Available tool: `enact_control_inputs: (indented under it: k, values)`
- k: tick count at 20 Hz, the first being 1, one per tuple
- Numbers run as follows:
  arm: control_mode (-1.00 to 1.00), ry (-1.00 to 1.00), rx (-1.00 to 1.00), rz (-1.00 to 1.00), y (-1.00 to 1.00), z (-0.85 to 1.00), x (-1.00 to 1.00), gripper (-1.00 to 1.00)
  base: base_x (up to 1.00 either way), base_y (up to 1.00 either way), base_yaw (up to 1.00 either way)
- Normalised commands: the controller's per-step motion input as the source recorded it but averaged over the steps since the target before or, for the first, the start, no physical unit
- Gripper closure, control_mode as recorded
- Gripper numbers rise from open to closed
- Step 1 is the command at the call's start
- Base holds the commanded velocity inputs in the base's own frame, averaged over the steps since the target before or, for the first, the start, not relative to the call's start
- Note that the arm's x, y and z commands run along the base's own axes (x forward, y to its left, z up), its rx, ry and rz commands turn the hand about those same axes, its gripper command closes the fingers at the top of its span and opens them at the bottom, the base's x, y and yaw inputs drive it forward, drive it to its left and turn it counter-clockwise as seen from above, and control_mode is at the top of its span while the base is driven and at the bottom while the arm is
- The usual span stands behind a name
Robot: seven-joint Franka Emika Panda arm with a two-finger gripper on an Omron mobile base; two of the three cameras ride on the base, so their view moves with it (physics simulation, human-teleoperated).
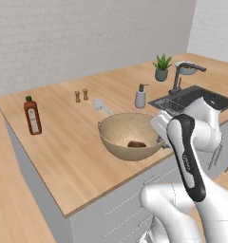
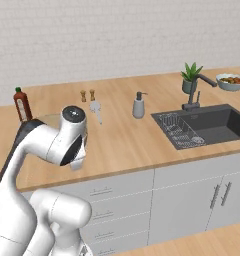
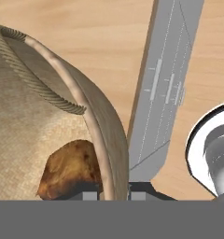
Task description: Open the cabinet, pick up the bread from the cabinet and place it in the basket. Then move the basket to the dining counter.
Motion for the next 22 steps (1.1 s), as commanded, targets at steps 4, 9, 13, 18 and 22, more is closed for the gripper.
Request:
enact_control_inputs:
  k: [4,9,13,18,22]
  values:
    - [-1.0,0.0,0.0,0.13,0.0,-0.61,1.0,1.0,0.0,0.0,0.0]
    - [-1.0,0.0,0.0,0.14,-0.03,-0.35,0.95,1.0,0.0,0.0,0.0]
    - [-1.0,0.0,0.0,0.08,0.0,-0.25,0.73,1.0,0.0,0.0,0.0]
    - [-1.0,0.0,0.0,0.03,0.0,-0.15,0.58,1.0,0.0,0.0,0.0]
    - [-1.0,0.0,0.0,0.04,-0.03,-0.21,0.43,1.0,0.0,0.0,0.0]
